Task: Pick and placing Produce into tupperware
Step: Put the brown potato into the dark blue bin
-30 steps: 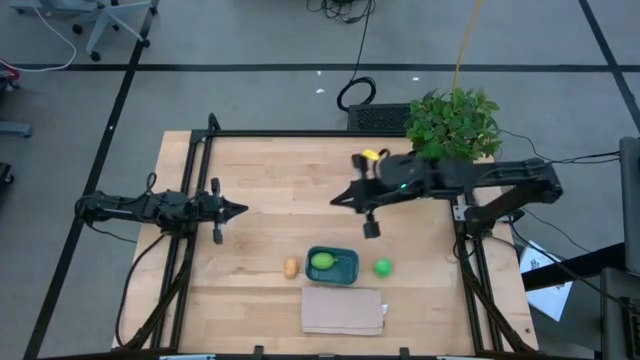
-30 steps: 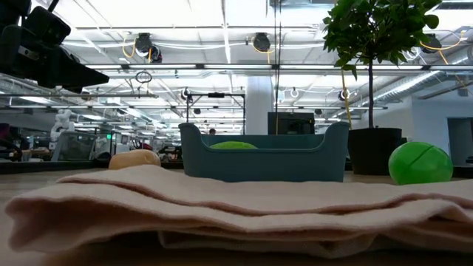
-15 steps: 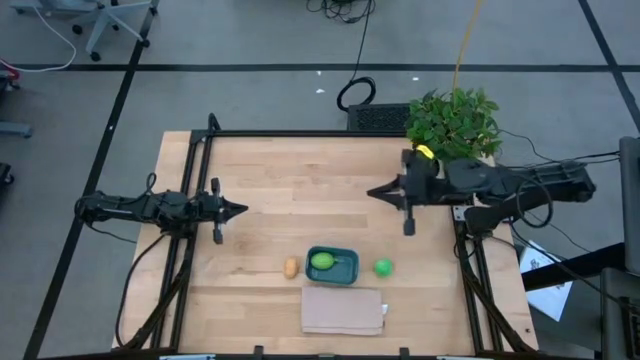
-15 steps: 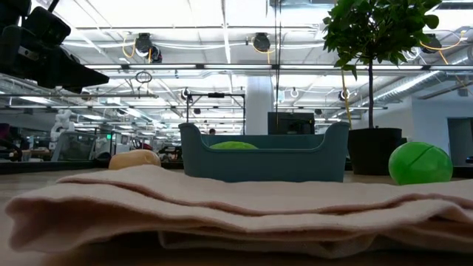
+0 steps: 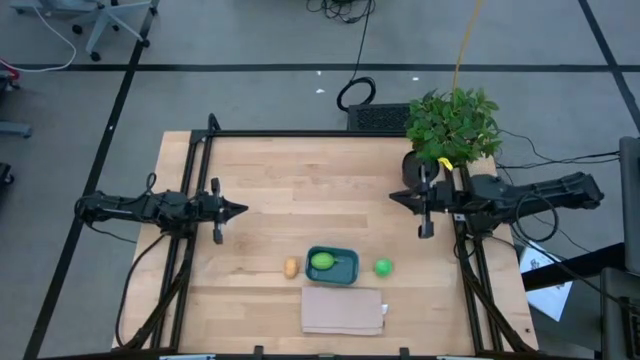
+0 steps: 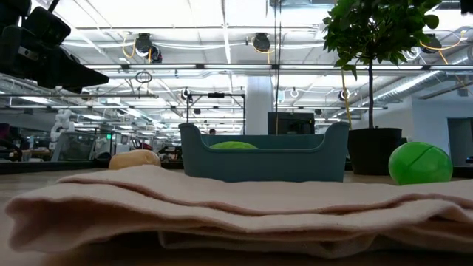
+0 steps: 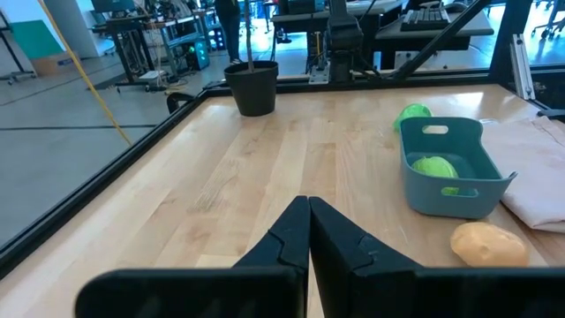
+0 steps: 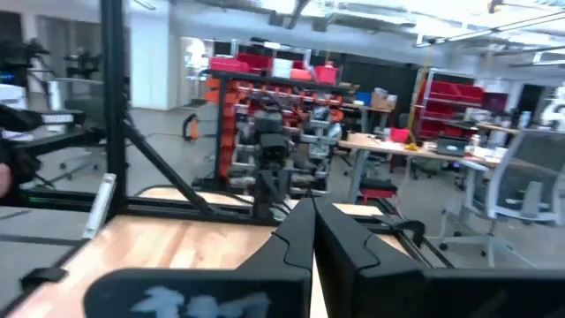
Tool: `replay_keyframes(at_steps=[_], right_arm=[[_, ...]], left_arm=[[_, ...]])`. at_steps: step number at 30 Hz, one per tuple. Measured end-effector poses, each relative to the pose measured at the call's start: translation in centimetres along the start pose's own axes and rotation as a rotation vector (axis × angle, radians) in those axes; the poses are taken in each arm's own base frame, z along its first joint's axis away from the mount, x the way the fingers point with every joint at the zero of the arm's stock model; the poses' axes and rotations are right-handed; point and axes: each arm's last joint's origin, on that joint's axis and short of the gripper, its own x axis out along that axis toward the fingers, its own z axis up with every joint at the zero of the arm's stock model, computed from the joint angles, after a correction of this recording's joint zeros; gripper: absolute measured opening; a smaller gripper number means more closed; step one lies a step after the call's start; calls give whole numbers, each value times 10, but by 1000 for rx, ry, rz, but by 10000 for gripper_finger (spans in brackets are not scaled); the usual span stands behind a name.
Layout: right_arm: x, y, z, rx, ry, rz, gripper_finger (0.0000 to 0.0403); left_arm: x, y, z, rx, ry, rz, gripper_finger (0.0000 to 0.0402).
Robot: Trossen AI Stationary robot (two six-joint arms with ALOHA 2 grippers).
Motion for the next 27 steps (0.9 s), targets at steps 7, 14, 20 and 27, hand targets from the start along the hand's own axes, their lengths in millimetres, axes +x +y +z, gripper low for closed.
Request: replay_keyframes(at_steps=[7,14,20,27], right_arm=[[-14,-13,-35,43,-20,-97,0],[-24,-17,-54,84,-19,-110,0],[-29,-15,-75,139,-21,-110,0],[-37,-12,-103,162,-71,-110,0]], left_arm=[[0,0,0,0,0,0,10],[0,0,0,1,0,0,10],[0,0,0,1,1,1,10],[0,0,0,2,0,1,10]])
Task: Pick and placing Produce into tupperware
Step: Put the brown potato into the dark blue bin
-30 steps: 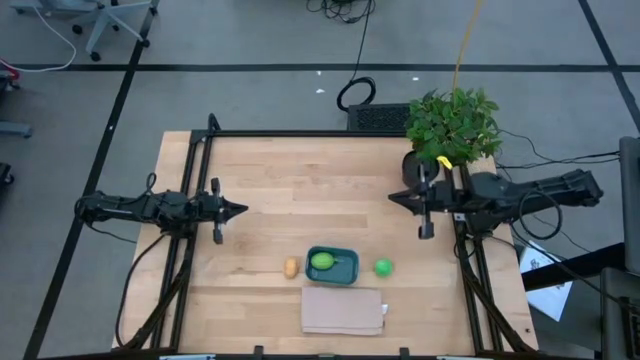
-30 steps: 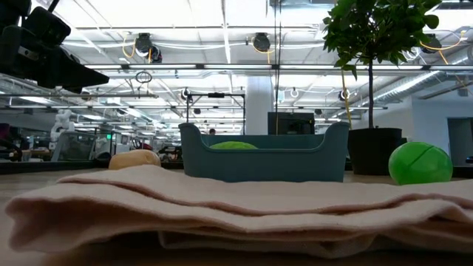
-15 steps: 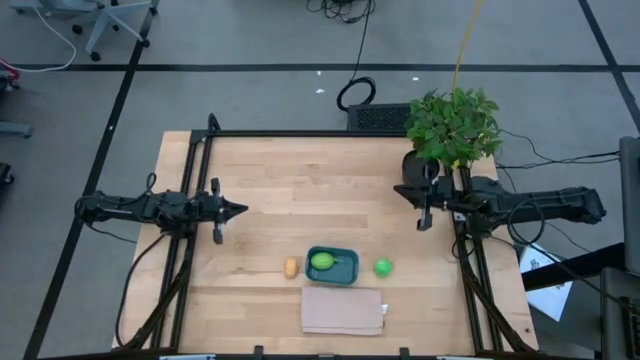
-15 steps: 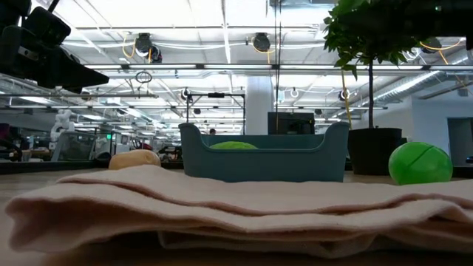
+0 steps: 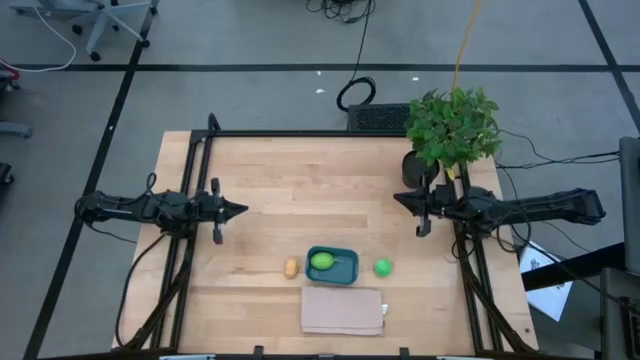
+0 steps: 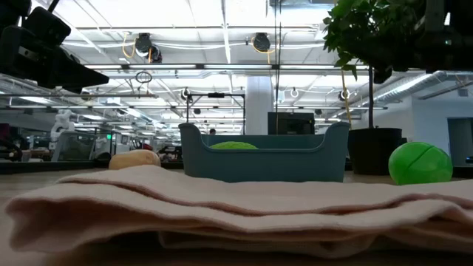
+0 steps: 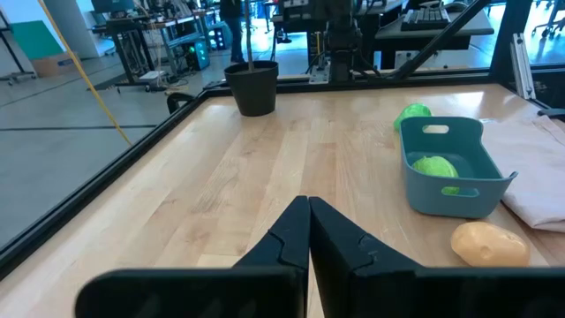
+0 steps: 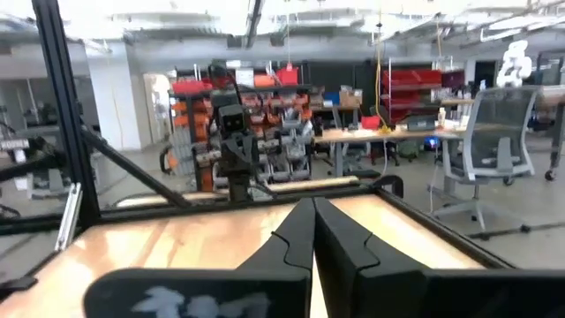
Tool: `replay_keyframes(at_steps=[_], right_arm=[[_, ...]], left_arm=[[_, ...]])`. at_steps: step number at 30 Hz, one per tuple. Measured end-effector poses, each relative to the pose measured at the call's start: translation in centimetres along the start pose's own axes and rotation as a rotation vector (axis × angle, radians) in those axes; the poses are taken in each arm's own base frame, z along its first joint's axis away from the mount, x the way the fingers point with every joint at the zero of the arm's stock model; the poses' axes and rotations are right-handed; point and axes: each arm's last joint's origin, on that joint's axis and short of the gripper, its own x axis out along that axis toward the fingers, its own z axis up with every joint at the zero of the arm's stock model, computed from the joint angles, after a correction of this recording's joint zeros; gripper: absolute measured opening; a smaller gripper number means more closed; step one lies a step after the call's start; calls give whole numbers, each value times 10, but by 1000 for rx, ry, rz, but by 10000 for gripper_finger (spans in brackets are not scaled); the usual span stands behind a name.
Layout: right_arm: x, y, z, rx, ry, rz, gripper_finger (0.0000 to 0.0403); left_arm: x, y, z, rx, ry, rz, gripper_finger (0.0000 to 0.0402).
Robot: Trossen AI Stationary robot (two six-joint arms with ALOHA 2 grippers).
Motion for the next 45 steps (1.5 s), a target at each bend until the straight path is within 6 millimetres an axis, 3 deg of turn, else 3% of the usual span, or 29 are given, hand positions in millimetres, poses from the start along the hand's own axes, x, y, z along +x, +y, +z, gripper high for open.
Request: replay_keyframes(at_steps=[4,17,30,45], right_arm=[[-1,0,9,23,-104,5,0],[0,0,5,-37,-73,3,0],[-1,0,5,-50,-71,2,0],[0,0,4,-52,-56,2,0]], left_arm=[[0,0,0,0,0,0,10],[0,-1,4,14,-40,-32,10],[-1,0,22,-23,-194,-20,10],[3,3,87,27,-177,-6,10]])
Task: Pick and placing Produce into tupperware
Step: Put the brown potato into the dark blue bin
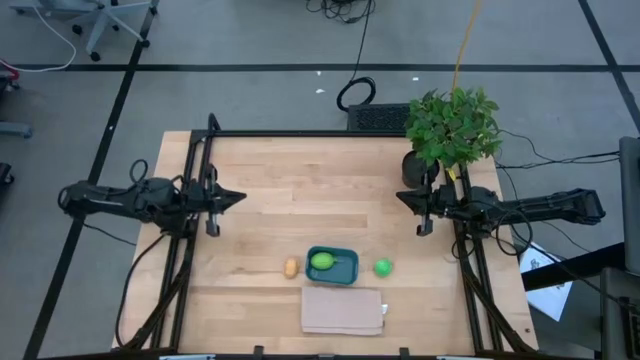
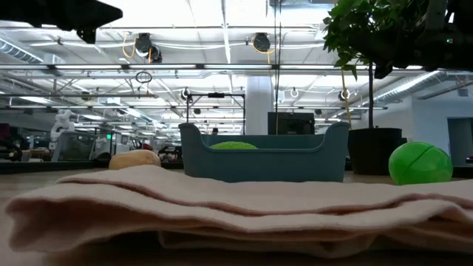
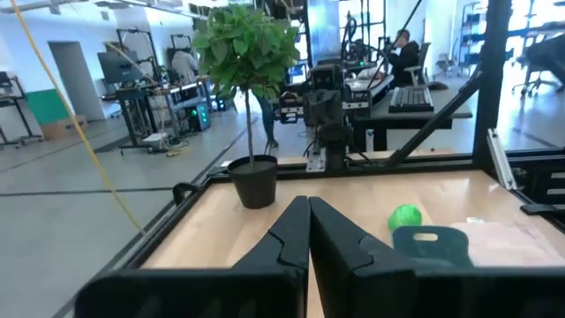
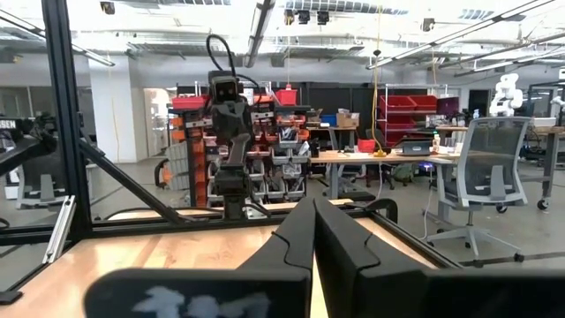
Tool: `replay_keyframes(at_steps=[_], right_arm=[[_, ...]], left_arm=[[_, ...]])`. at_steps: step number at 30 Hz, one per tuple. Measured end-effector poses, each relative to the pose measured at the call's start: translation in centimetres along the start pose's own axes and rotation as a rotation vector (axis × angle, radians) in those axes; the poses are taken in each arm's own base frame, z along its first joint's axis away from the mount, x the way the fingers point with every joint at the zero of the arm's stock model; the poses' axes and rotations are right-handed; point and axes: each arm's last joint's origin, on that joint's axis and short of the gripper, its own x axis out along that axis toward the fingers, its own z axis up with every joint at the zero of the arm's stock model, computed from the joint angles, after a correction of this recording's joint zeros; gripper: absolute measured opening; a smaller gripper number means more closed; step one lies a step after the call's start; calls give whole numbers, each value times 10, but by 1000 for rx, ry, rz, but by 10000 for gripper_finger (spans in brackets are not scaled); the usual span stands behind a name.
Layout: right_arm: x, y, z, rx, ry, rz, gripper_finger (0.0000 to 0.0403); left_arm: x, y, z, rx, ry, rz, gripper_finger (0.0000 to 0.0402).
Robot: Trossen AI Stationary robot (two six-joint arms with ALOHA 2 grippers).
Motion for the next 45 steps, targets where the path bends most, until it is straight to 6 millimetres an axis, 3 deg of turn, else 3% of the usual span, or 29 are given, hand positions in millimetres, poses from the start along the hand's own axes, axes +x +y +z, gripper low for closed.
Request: replay_keyframes(at_steps=[16,27,45], right_arm=[[0,0,0,0,0,0,0],[0,0,-1,-3,9,0,0],[0,0,-1,-6,14,0,0]], left_arm=[[55,-11,25,7,48,5,10],[102,-24,46,21,64,-143,10],[110,-23,35,-69,202,-251,12]])
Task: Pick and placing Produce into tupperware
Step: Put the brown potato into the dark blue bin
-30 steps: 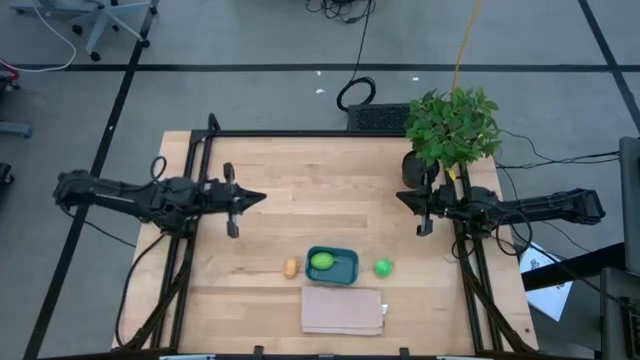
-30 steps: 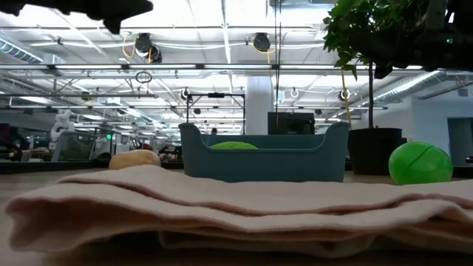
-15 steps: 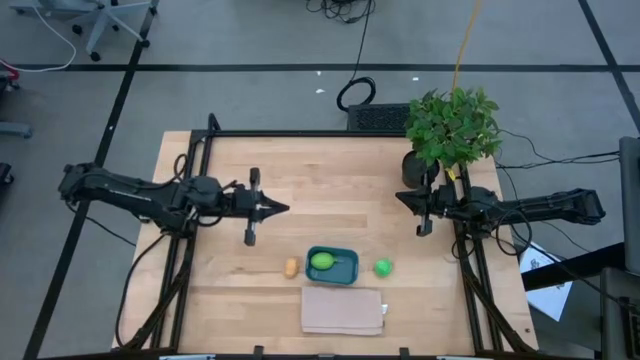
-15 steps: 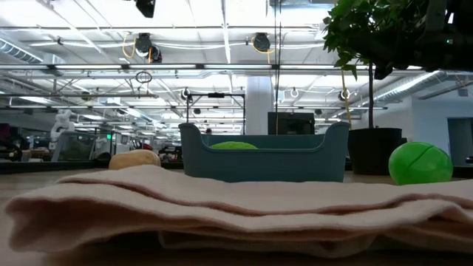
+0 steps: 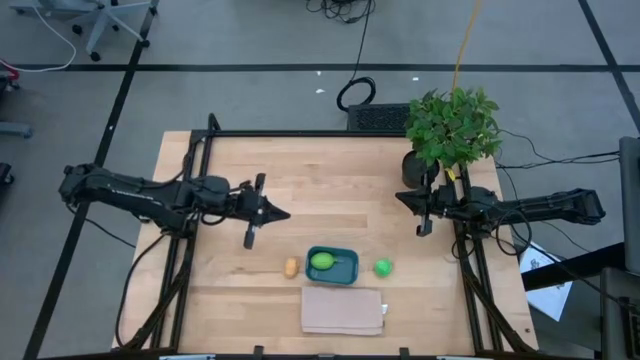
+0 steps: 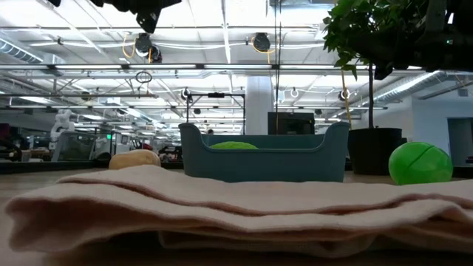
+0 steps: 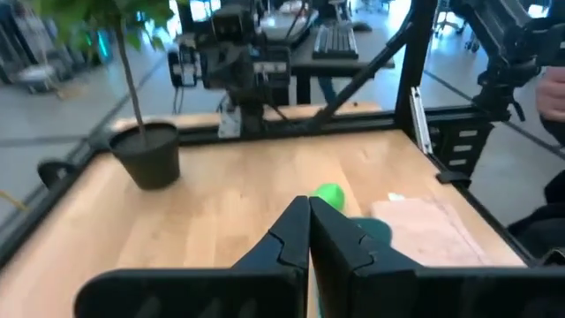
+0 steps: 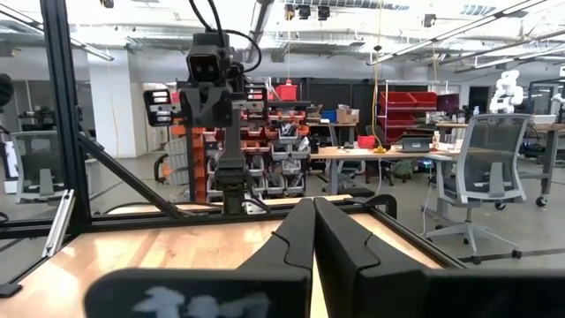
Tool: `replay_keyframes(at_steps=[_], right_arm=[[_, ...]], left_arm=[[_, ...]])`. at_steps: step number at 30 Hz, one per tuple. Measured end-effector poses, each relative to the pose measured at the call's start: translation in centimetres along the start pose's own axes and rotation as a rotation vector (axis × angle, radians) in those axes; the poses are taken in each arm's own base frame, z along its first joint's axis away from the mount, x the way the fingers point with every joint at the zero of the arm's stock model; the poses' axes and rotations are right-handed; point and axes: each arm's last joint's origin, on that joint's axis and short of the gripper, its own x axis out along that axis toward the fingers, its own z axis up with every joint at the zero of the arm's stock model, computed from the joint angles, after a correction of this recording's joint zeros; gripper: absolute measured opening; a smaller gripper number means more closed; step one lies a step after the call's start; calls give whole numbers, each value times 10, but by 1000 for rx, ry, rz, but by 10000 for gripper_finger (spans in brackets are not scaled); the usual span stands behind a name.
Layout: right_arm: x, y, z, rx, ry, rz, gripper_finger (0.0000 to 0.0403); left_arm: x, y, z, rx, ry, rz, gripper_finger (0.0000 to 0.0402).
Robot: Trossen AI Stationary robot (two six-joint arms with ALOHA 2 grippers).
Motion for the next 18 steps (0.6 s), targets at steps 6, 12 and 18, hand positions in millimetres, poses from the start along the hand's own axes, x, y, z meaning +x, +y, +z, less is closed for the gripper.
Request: replay_keyframes(at_steps=[6,12,18], right_arm=[[0,0,0,0,2,0,0],[0,0,-1,1,8,0,0],[0,0,-2,-2,20,1,0]], left_arm=[[11,2,12,-48,184,13,43],[27,2,23,-63,350,20,80],[38,-1,28,-92,554,13,78]])
